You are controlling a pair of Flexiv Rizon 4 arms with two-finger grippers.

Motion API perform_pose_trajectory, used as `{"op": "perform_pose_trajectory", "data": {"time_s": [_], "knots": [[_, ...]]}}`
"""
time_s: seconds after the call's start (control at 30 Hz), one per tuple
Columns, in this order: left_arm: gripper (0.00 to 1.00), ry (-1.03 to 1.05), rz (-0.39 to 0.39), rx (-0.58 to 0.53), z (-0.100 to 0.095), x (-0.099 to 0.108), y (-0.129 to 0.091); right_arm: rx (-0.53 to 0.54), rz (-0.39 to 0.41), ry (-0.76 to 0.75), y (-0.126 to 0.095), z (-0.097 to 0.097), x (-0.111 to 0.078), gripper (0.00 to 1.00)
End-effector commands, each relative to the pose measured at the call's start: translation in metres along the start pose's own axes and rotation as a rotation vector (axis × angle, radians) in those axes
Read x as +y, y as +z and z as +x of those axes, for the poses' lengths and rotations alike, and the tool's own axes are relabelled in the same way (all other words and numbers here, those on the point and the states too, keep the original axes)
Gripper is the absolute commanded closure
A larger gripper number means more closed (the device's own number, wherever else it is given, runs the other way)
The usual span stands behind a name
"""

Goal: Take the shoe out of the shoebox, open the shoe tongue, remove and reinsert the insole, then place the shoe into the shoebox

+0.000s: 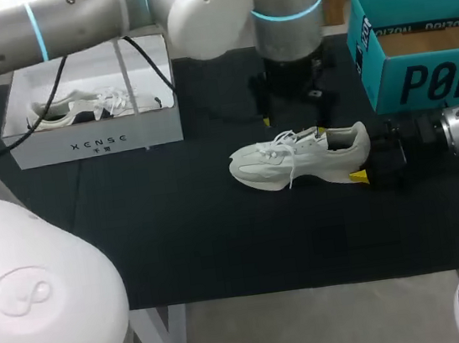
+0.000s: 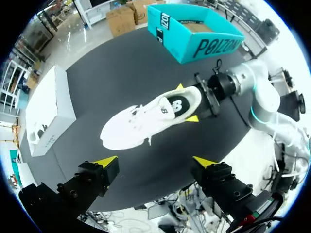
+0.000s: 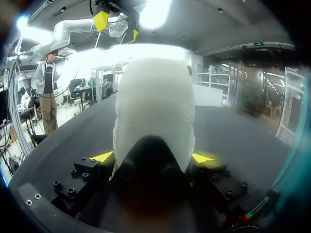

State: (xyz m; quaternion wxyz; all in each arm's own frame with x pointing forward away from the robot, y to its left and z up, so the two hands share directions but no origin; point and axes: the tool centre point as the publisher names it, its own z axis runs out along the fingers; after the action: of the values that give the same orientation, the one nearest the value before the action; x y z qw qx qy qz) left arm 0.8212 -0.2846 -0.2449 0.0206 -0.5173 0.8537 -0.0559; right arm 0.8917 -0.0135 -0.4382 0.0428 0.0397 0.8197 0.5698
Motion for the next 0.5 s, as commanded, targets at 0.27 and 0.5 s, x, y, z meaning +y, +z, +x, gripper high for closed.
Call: {"op": "perform_pose_trajectory", "data": {"time_s": [0.27,0.5], "knots": [[0.0,-0.131,-0.055,-0.053,0.004,-0.027,0.04,0.001,0.002,0.001,0.006,-0.002,-0.005,1.0],[0.0,-0.13,-0.1,-0.095,0.014,-0.038,0.059,0.001,0.002,0.001,0.006,-0.002,-0.005,1.0]]}}
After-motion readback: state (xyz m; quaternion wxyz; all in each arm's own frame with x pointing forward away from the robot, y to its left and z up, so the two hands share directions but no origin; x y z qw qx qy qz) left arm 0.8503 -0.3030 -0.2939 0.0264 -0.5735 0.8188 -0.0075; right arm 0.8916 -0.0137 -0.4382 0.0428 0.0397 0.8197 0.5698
